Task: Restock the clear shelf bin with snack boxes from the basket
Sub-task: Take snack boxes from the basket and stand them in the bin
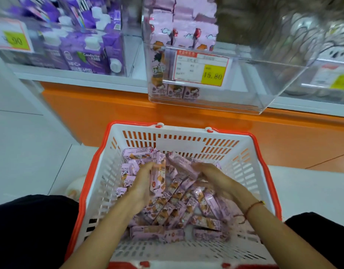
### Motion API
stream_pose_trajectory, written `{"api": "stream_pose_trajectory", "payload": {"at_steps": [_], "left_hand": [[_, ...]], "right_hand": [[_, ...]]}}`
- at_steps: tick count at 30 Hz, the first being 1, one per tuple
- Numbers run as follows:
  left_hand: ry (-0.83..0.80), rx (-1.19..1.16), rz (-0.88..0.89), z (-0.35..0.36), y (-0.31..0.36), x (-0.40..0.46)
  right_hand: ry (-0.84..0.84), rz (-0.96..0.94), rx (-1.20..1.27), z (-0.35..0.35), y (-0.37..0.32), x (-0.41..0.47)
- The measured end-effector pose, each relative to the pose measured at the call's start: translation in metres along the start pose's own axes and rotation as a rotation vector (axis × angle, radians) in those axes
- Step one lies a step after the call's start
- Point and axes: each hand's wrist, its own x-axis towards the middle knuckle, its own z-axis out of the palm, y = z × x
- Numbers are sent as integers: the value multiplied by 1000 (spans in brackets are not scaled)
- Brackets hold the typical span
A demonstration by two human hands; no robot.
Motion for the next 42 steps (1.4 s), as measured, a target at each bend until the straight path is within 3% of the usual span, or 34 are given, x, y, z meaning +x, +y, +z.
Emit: {"api": "stream_pose_trajectory", "payload": {"at_steps": [3, 5, 9, 13, 16, 18, 21, 25, 28, 30, 33, 37, 42], "left_hand": [[-55, 56, 71, 14, 14, -23], [-41, 92, 188, 24, 25, -38], [-16, 237, 325, 44, 52, -64], [18, 538, 354, 46, 86, -91], [71, 687, 449, 40, 109, -118], [65, 654, 532, 43, 125, -142], [-17, 531, 670, 52, 147, -162], [-67, 220, 757, 62, 194, -167], [35, 86, 887, 64, 242, -164], [83, 56, 959, 56, 263, -156], [79, 83, 923, 48, 271, -142], [56, 122, 939, 46, 265, -122], [89, 196, 1016, 34, 256, -111]], "right_hand": [[-228, -125, 226, 0, -25, -27], [-343, -181, 233, -2, -41, -48], [-420, -274, -140, 0, -80, -86], [-355, -428, -621, 10, -126, -126], [-353, -551, -830, 18, -153, -163], [-328, -632, -805, 21, -164, -182], [-282, -719, -581, 23, -175, -201], [-100, -752, -287, 24, -201, -206], [-12, -740, 71, 12, -232, -197], [154, -765, 31, -2, -248, -179], [384, -775, -117, -17, -272, -144], [722, -678, -509, -30, -303, -93], [357, -481, -418, -45, -314, -63]]}}
